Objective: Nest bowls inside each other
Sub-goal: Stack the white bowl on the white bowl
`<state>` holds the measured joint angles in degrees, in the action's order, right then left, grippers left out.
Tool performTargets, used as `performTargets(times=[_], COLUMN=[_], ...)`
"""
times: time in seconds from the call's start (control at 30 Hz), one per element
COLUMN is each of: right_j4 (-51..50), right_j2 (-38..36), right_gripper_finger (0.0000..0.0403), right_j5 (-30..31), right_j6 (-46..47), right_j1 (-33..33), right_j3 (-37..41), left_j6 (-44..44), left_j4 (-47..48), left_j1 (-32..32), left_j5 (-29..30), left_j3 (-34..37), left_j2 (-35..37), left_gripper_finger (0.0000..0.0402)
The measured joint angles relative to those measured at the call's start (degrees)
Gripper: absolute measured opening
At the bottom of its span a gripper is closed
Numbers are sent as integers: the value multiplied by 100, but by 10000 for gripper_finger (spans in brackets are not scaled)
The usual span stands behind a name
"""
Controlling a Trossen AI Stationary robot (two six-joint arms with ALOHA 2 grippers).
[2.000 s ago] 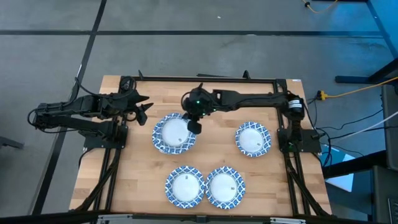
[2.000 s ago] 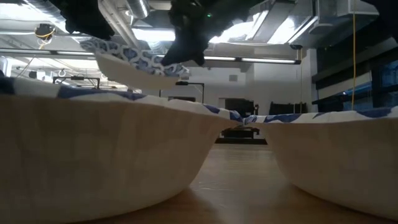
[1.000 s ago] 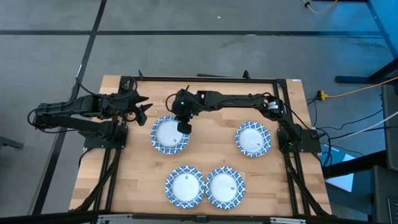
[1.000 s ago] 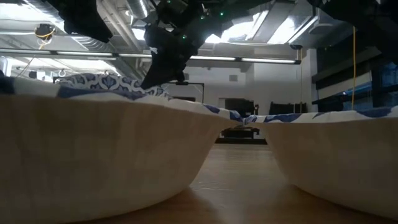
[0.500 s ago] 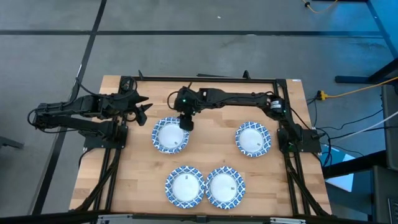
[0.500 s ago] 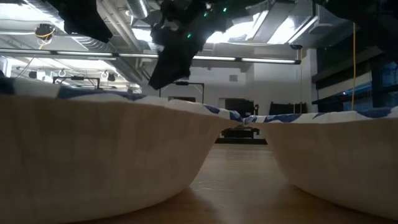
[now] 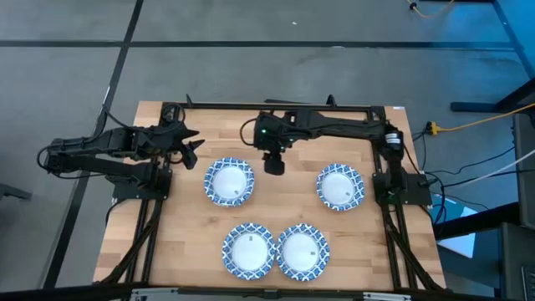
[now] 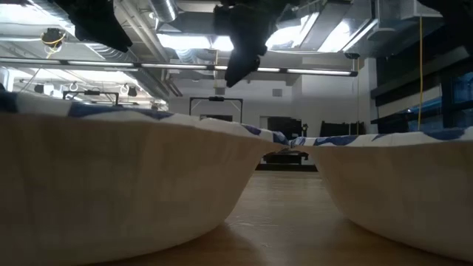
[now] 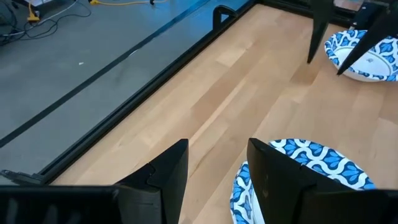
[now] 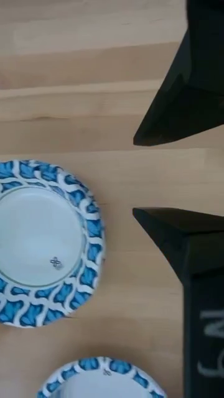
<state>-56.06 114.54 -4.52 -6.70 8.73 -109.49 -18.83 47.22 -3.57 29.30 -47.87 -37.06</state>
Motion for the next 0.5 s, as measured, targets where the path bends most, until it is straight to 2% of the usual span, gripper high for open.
performTargets(times=[0.2, 0.37, 0.5], right_j4=[312, 1053, 1226], right_j2=[-805, -1788, -2603], right_gripper_finger=[172, 172, 172], right_j5=[340, 346, 461], right_j6=[217, 717, 1173], right_j1=[-1, 0, -2], right_j3=[1224, 2613, 3572], left_j6=[10, 127, 140], left_j4=[-3, -10, -25], left_j1=[0, 0, 0], left_j5=[0, 2, 4], left_j3=[1, -1, -1], left_j2=[2, 0, 0], left_gripper_finger=[159, 159, 159])
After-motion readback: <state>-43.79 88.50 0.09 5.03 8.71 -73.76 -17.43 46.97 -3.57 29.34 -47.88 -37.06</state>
